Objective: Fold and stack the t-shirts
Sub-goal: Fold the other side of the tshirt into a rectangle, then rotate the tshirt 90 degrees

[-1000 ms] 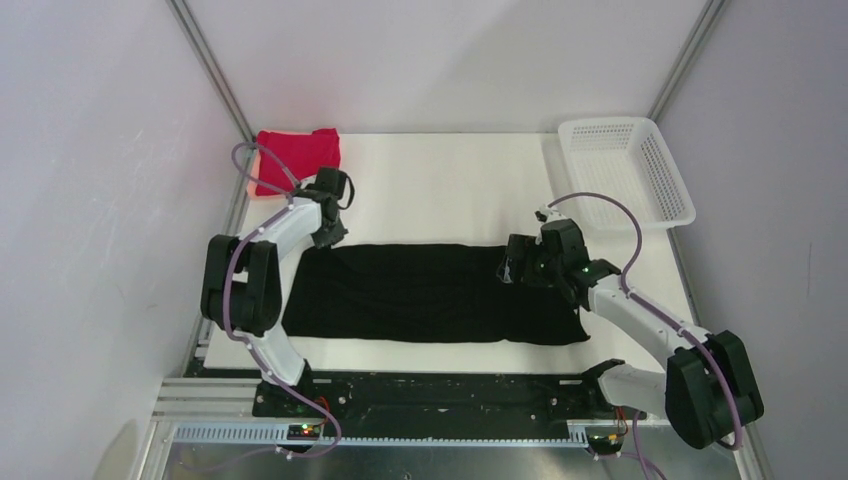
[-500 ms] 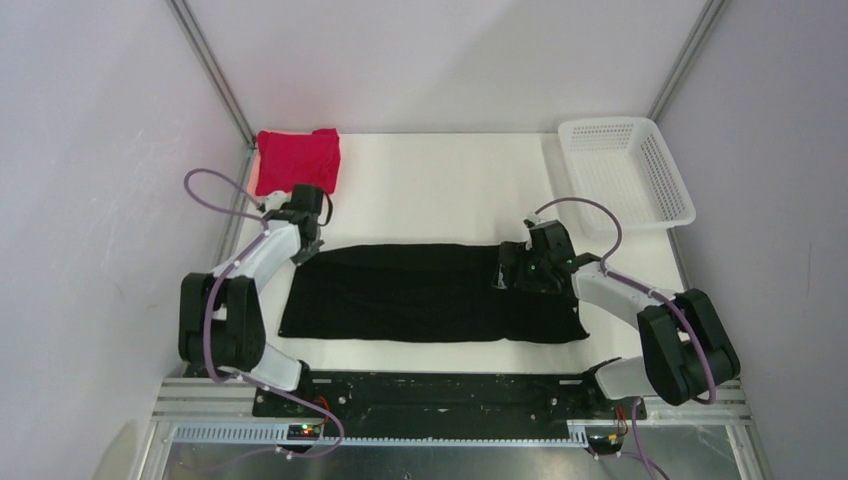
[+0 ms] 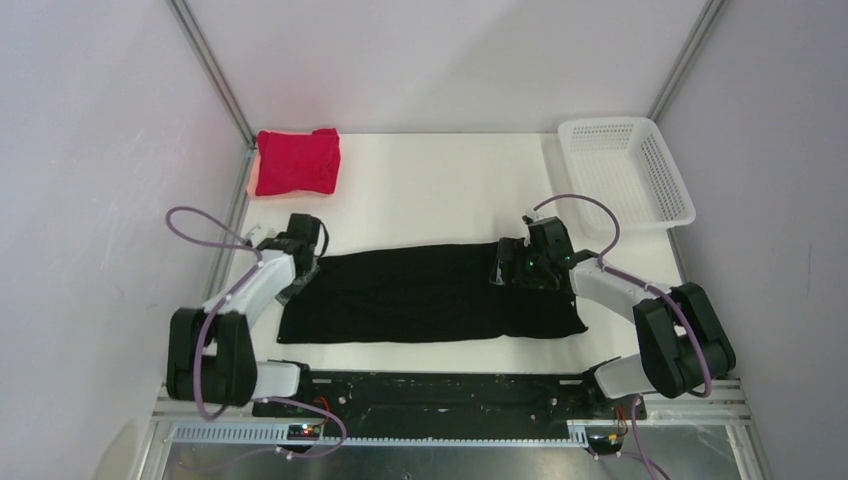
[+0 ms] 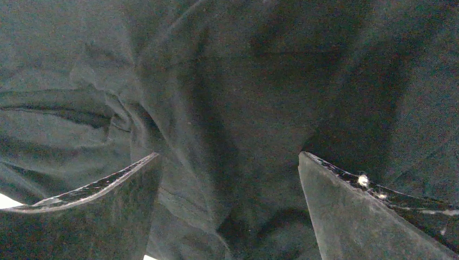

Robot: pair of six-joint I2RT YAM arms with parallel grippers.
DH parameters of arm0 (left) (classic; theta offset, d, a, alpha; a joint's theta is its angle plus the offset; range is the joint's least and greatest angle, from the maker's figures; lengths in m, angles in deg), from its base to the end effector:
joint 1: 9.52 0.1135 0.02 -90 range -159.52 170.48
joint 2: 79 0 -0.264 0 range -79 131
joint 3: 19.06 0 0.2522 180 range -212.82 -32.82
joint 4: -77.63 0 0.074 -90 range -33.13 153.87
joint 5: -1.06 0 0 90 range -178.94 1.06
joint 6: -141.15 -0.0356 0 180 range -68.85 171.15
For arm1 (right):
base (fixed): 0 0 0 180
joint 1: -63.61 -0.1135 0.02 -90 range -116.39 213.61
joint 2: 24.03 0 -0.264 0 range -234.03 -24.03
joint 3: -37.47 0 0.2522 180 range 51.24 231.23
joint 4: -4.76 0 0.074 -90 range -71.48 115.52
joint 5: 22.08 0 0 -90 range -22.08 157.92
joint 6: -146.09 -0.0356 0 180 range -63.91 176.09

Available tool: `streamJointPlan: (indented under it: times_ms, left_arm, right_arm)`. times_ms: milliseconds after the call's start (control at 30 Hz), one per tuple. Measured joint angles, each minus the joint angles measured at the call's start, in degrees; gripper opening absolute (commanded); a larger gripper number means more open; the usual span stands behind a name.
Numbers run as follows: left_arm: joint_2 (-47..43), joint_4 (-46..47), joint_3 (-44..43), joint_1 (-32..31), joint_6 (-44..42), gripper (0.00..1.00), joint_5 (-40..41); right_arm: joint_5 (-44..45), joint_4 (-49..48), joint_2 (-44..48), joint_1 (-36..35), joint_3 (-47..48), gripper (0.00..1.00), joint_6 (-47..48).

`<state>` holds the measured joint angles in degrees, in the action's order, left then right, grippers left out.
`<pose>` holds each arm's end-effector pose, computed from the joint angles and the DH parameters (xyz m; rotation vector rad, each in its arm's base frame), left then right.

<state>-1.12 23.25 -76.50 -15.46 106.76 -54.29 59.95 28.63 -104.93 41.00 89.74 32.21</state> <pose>0.2288 -0.0035 0.1839 -1.1736 2.2821 0.5124 0.2438 0.1069 0.1667 -0.0320 2.5480 0.5043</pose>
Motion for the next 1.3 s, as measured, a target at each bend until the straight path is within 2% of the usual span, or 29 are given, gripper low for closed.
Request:
streamJointPlan:
  times_ms: [33,67,200,300,500,667,867,1000,1200,1300]
  left_arm:
    - [-2.08,-0.96,0.09,0.00,0.79,0.95,0.94]
    - [-4.07,-1.66,0.09,0.00,1.18,0.97,1.64]
    - [-13.57,-3.74,-0.09,-0.33,2.51,1.00,3.98]
    - [-15.87,-4.83,-2.86,-3.19,0.92,1.00,4.22]
    - [-7.04,2.82,-8.11,-11.21,-7.30,1.00,-5.09]
    - [0.94,8.31,-5.49,-12.44,-9.99,1.00,-12.31]
    - [5.73,12.48,-0.15,-12.44,-10.73,1.00,-17.20]
    - [6.84,14.01,0.44,-12.68,-11.13,1.00,-17.33]
    - [6.64,16.24,0.61,-14.12,-10.56,1.00,-17.66]
    - [5.97,17.84,0.83,-15.58,-8.76,1.00,-19.63]
  right_arm:
    - [0.02,0.09,0.11,0.00,-0.02,1.00,0.02]
    - [0.04,0.20,0.15,0.00,-0.02,1.00,0.02]
    - [0.42,1.73,1.57,0.02,-0.26,1.00,-0.04]
    - [1.25,3.37,4.68,0.00,-0.72,1.00,-0.13]
    - [2.10,4.33,11.45,-0.31,-0.87,1.00,-1.31]
    - [1.49,4.09,9.90,-1.90,-0.87,1.00,-4.39]
    - [1.29,3.06,1.55,-1.57,-0.68,1.00,-9.38]
    - [0.22,1.03,-3.67,1.18,3.41,1.00,-12.44]
    - [-1.49,1.27,-19.91,4.72,20.81,1.00,-12.72]
    - [-1.99,2.01,-30.97,5.95,35.01,1.00,-11.47]
